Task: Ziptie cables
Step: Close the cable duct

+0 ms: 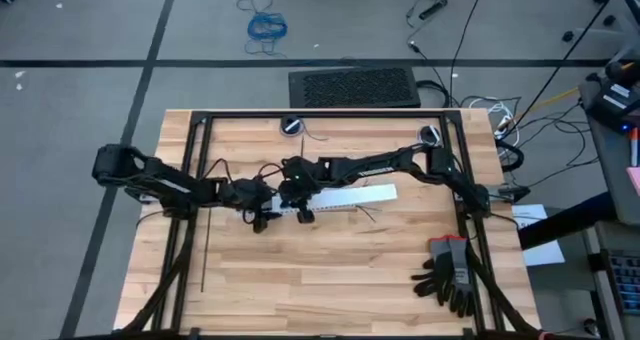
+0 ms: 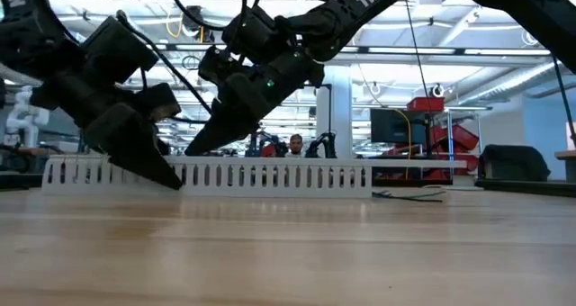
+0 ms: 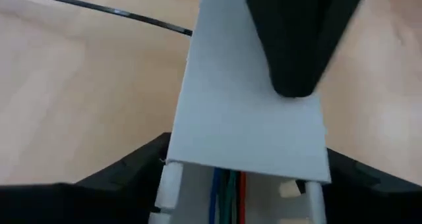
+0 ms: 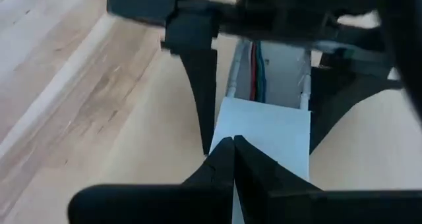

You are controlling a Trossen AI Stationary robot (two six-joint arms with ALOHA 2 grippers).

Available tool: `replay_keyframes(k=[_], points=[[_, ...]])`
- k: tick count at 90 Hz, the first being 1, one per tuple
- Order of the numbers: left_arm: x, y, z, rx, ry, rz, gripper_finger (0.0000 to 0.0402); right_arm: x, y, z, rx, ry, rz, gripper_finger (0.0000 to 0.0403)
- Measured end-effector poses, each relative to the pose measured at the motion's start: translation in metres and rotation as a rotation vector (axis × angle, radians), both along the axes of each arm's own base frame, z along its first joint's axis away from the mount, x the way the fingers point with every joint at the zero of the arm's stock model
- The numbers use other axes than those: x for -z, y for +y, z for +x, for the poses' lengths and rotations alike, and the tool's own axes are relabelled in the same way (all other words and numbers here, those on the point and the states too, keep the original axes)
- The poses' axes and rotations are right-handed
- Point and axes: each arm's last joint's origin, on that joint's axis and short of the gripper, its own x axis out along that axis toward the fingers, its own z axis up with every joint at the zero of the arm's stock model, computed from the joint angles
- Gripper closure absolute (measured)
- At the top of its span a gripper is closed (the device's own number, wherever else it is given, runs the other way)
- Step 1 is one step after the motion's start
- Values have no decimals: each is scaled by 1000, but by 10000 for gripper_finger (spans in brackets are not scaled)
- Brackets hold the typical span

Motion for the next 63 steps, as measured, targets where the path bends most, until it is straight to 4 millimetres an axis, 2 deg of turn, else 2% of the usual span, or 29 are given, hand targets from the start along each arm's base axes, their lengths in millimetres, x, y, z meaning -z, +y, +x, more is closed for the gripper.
replay_keyframes(k=[24, 33, 49, 63], points=[[-21, 0, -20, -2, 117, 25, 111, 0, -1, 0, 9, 4, -1, 403], [-22, 0, -29, -17, 174, 17, 111, 0, -1, 0, 14, 6, 1, 403], [-23, -3, -31, -17, 161, 64, 111, 0, -1, 0, 16, 6, -1, 403], [-10, -4, -35, -25, 67, 83, 111, 0, -1, 0, 16, 9, 0, 403]])
